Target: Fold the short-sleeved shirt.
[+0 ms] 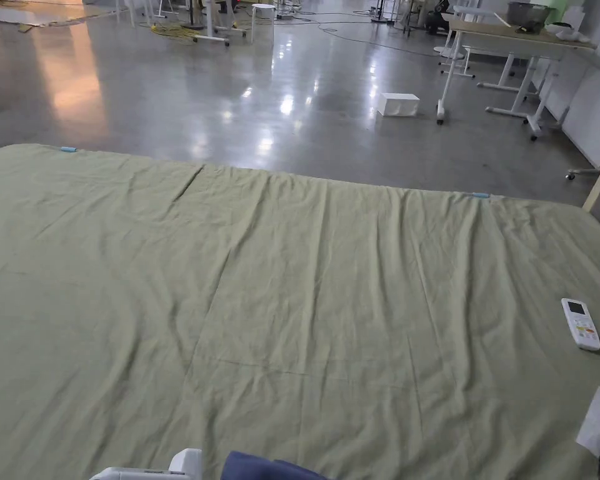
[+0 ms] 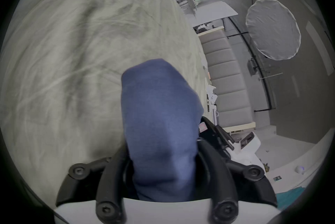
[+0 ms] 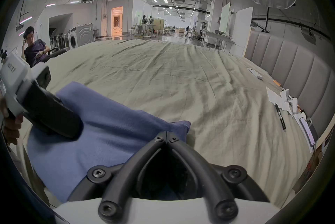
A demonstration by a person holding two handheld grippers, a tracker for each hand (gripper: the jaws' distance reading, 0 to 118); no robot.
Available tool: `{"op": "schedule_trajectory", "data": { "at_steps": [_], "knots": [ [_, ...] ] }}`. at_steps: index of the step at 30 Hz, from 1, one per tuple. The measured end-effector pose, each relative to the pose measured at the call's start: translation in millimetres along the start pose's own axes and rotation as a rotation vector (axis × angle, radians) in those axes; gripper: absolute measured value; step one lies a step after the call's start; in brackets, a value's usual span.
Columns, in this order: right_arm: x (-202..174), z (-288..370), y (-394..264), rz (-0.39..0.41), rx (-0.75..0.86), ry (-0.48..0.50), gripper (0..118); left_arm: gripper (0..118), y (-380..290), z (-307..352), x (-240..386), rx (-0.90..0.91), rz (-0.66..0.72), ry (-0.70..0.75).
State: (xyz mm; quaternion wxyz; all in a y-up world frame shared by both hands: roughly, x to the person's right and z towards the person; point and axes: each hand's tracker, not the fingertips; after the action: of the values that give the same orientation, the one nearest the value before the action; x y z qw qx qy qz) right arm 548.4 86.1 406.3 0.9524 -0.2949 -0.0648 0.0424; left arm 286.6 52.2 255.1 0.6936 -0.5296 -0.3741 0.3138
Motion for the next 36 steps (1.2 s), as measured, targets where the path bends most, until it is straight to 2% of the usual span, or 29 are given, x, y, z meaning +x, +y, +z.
{"op": "schedule_trajectory", "data": {
  "at_steps": [1,2,4,11,13,15,19,27,30,34,36],
  "knots": [
    [1.5,0.2,0.0,-0.007,0.001,0.009,0,31,-1.1,0.5,-5.3,-0.002,0.008,-0.010],
    [0.3,-0.2,-0.9,0.000,0.001,0.006,0,26,-3.3,1.4,-6.0,0.001,0.059,-0.078],
    [0.8,0.7,-2.3,0.012,0.008,0.002,0,22,-7.0,3.3,-5.6,0.012,0.057,-0.073],
    [-4.1,1.1,2.3,0.040,0.013,-0.026,0,20,-7.1,18.3,3.7,0.037,0.079,-0.132],
    [-2.9,5.2,9.4,0.032,0.021,-0.018,0,20,-4.4,25.6,7.9,0.036,0.086,-0.145],
    [2.2,12.0,23.4,-0.014,0.067,0.012,0,20,3.3,40.9,12.8,0.035,0.087,-0.152],
    [17.2,22.4,62.0,-0.027,0.131,-0.008,0,19,25.7,85.8,11.1,0.057,0.069,-0.142],
    [63.5,35.4,156.2,-0.060,0.278,-0.061,0,19,77.2,214.2,-8.3,0.125,0.018,0.072],
    [76.1,37.6,181.7,-0.046,0.322,-0.097,0,19,101.8,261.7,-27.9,0.125,0.018,0.162],
    [88.1,40.6,203.9,-0.056,0.358,-0.123,0,19,124.9,315.6,-43.3,0.115,-0.014,0.305],
    [81.8,39.6,189.3,-0.062,0.369,-0.136,0,19,134.9,338.8,-48.8,0.115,0.002,0.387]
  ]
}}
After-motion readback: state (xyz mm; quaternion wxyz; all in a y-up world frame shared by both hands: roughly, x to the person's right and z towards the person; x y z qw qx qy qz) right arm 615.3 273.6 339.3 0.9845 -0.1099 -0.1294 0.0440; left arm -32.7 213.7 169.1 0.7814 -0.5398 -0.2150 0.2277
